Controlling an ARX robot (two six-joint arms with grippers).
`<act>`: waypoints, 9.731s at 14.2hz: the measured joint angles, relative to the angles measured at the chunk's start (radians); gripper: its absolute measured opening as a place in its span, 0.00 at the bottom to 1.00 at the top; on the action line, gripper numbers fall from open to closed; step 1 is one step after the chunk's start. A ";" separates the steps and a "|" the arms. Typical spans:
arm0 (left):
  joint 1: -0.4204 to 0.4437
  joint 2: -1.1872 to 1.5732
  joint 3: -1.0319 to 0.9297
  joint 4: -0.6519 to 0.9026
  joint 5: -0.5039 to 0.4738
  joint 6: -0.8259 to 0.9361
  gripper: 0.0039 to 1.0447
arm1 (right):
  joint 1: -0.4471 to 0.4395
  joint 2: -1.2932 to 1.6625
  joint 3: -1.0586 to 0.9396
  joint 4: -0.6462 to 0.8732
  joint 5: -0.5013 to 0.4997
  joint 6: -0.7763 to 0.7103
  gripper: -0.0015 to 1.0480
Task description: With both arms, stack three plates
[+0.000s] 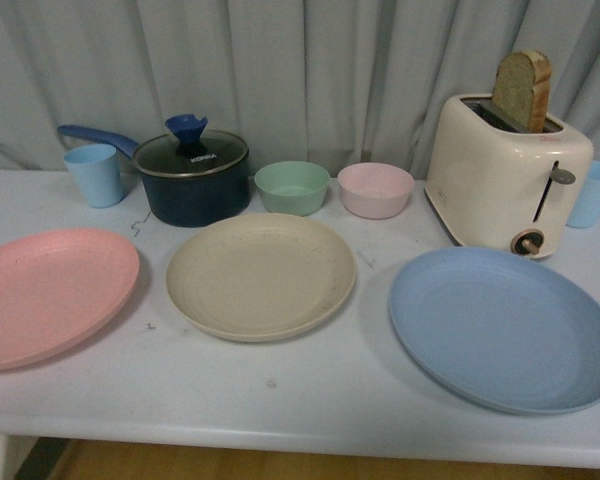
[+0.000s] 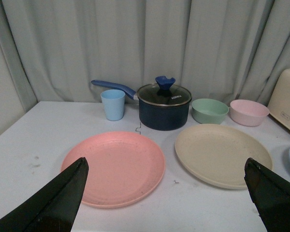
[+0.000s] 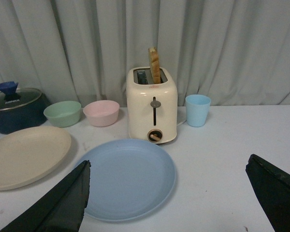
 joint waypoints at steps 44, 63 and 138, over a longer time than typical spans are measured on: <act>0.000 0.000 0.000 0.000 0.000 0.000 0.94 | 0.000 0.000 0.000 0.000 0.000 0.000 0.94; 0.000 0.000 0.000 0.000 0.000 0.000 0.94 | 0.000 0.000 0.000 0.000 0.000 0.000 0.94; 0.197 1.753 1.107 0.129 0.000 -0.188 0.02 | 0.000 0.000 0.000 0.000 0.000 0.000 0.94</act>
